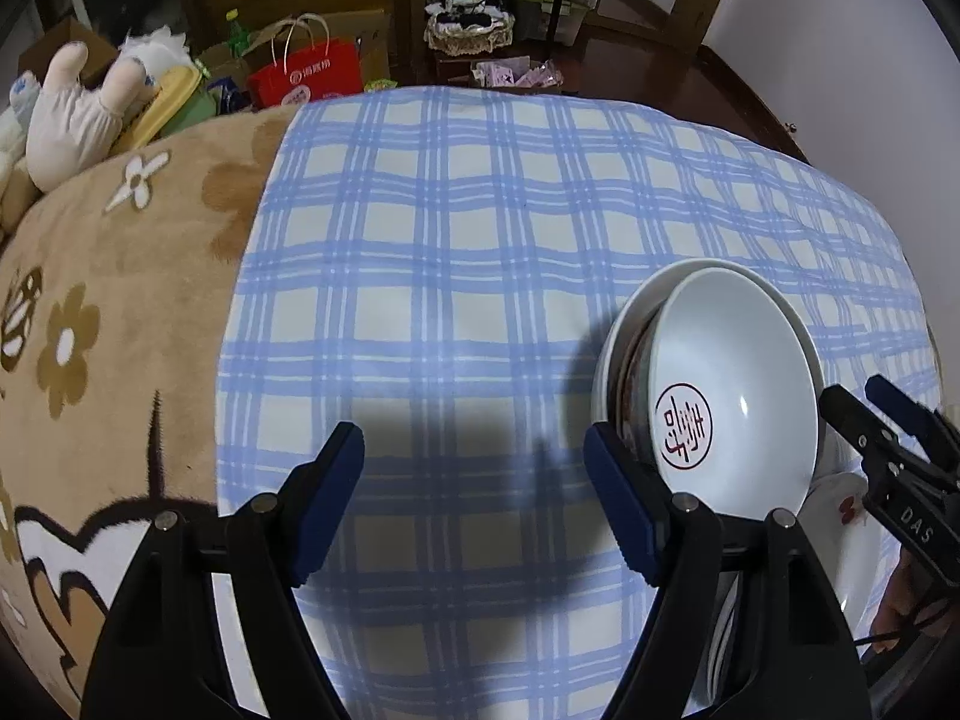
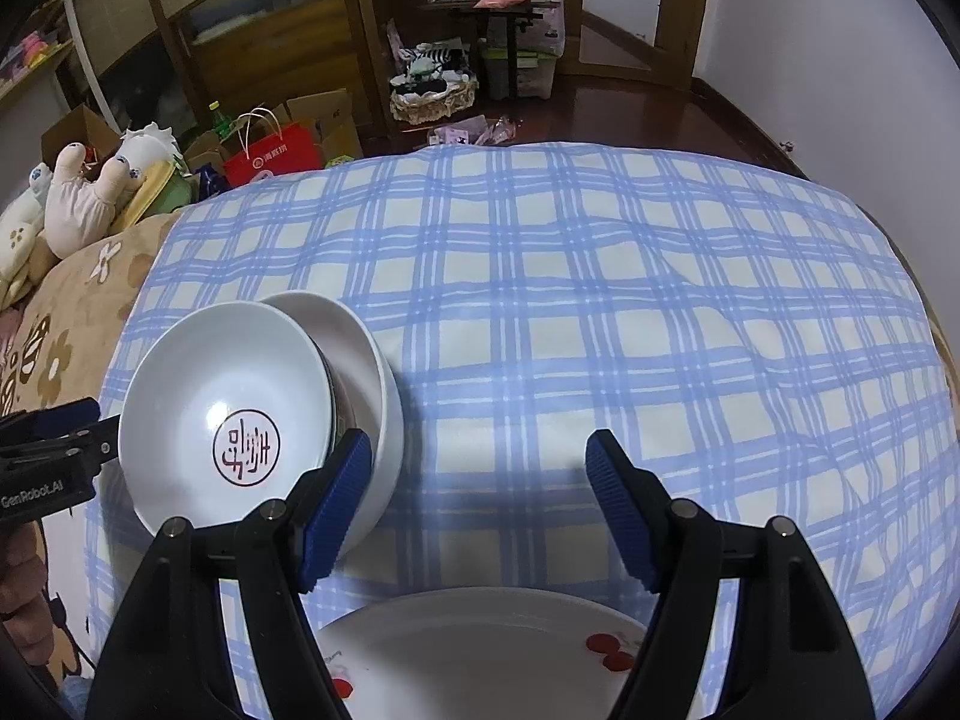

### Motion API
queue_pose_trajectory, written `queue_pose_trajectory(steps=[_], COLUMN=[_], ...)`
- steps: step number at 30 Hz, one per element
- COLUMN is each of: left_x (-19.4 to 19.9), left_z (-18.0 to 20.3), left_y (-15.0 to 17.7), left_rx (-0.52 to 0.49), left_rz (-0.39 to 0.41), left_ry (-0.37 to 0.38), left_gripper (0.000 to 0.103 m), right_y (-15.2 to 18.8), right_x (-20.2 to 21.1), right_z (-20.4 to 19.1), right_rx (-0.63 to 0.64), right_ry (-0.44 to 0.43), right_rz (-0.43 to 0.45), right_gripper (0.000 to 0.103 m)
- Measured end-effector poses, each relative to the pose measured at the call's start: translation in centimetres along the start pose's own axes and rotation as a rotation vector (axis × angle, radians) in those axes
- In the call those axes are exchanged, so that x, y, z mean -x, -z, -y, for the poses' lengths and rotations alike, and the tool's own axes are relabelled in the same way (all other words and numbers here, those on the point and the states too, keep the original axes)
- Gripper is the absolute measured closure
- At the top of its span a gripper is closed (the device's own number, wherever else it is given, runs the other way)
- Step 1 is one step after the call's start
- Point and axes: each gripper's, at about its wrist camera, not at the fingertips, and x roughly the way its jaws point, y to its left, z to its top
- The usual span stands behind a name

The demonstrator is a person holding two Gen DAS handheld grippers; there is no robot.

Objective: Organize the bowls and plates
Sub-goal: 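Move both tools to the rims of the two bowl stacks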

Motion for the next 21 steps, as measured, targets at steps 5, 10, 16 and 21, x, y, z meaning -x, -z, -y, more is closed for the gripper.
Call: queue_pose_trajectory(steps=[5,10,16,21], left_x=[-0.3,-0.4,0.0,-0.2], left_z=[-0.2,-0.1,-0.7,-1.0], left_y=[-0.3,-0.1,-0.3,-0.4], left_rx=[0.034,0.023,0.058,0.075], left_rz=[-0.012,-0.024,0.0,-0.013], left_ry=[0.034,0.024,0.08,0.114], left_gripper=[0.029,0.03,0.03,0.033], right_y=[0.2,0.3,0.6,0.9], right_x=[0.3,0.5,0.1,-0.2], right_z=[0.3,0.6,1.1,1.3], right_rx=[0.007,0.042,0.039,0.017], right_ry=[0.011,0.041,0.052,0.035], right_rz=[-0.004,-0.007,-0.024,-0.029], right_gripper=[0.025,0.025,0.025,0.025])
